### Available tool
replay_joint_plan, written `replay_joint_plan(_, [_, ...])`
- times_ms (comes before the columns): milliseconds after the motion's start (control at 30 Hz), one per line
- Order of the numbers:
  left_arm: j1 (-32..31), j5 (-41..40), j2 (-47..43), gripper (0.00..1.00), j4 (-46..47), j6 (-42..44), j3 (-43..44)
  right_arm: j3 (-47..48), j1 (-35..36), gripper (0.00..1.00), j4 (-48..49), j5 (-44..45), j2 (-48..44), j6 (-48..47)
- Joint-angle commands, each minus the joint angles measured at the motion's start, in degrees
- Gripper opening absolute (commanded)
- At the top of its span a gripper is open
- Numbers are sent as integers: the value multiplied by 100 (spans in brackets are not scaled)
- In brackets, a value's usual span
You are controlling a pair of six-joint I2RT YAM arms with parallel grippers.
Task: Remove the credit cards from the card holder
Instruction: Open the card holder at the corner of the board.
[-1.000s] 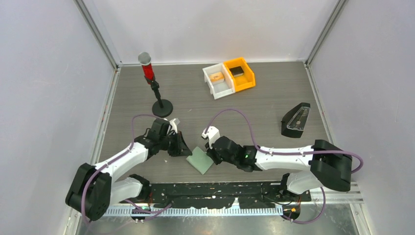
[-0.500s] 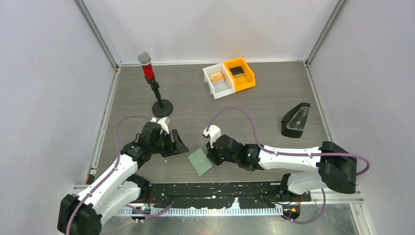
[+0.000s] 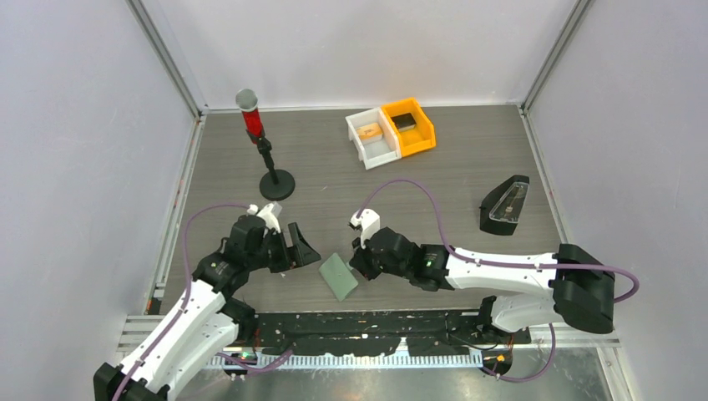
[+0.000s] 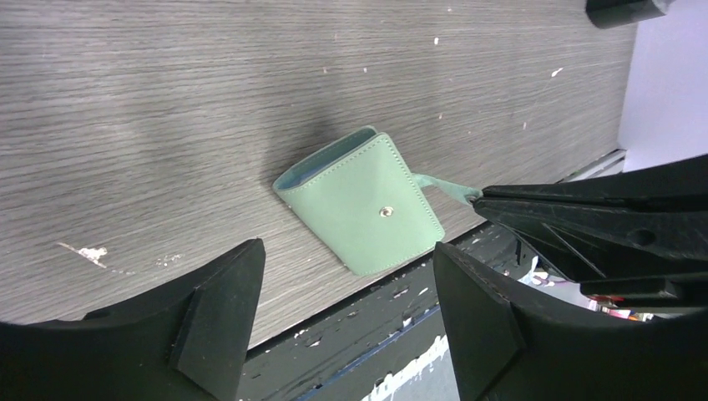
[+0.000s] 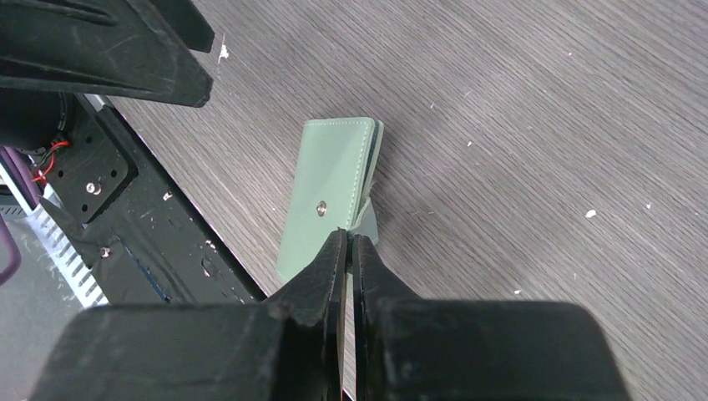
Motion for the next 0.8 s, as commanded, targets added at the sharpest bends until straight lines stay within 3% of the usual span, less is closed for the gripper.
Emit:
replay_joint_plan(0, [-15,222,-201,78,276,-240,-99,232,-24,5,161,210,-325,200])
replay_joint_plan(400, [-15,717,226,76,1352,-658,-479,48,-23,5,626,-74,-545,562])
replay_joint_plan(767, [-15,824,1125,70,2208,-628,-712,-372,-31,5,803,459,-671,721])
